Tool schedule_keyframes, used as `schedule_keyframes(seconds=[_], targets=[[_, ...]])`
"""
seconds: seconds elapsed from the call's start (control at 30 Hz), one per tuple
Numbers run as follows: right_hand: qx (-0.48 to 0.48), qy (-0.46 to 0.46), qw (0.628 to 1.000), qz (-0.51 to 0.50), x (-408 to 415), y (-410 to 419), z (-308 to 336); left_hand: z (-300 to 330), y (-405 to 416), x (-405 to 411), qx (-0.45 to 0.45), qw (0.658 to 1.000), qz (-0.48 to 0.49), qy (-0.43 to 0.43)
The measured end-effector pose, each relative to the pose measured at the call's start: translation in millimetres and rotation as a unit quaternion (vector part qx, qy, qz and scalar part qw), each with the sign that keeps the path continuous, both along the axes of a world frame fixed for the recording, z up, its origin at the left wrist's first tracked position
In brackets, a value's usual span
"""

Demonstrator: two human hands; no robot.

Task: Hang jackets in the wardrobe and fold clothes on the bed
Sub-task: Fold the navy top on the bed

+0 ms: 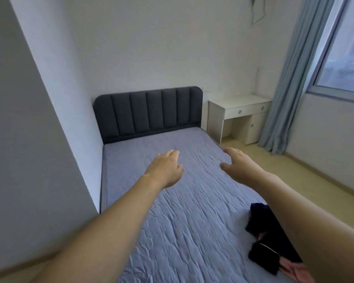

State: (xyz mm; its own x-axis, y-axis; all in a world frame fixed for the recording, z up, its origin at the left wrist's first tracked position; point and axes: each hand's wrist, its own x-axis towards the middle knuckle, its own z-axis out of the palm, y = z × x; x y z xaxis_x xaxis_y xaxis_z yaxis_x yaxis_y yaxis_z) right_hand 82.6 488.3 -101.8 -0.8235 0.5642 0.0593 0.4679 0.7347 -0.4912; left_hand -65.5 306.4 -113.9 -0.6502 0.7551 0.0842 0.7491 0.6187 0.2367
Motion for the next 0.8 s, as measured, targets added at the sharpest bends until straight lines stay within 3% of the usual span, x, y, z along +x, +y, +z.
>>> schedule_keyframes(seconds=[0.23, 0.43, 0.63, 0.8], targets=[[-0.061, -0.091, 0.992, 0.07, 7.6, 138.2, -55.5, -39.6, 120.1, 25.8, -0.027, 0.995, 0.074, -0.06], [-0.079, -0.097, 0.99, 0.066, 12.4, 256.1, -104.2, -89.8, 240.3, 11.8, -0.049, 0.993, 0.07, -0.078], [-0.117, -0.157, 0.98, 0.013, 53.8, 444.6, -212.7, -210.8, 411.2, 33.2, -0.103, 0.979, 0.067, -0.16], [-0.167, -0.208, 0.963, -0.045, 92.3, 606.4, -347.4, -352.6, 538.2, 75.2, -0.166, 0.96, 0.035, -0.224]])
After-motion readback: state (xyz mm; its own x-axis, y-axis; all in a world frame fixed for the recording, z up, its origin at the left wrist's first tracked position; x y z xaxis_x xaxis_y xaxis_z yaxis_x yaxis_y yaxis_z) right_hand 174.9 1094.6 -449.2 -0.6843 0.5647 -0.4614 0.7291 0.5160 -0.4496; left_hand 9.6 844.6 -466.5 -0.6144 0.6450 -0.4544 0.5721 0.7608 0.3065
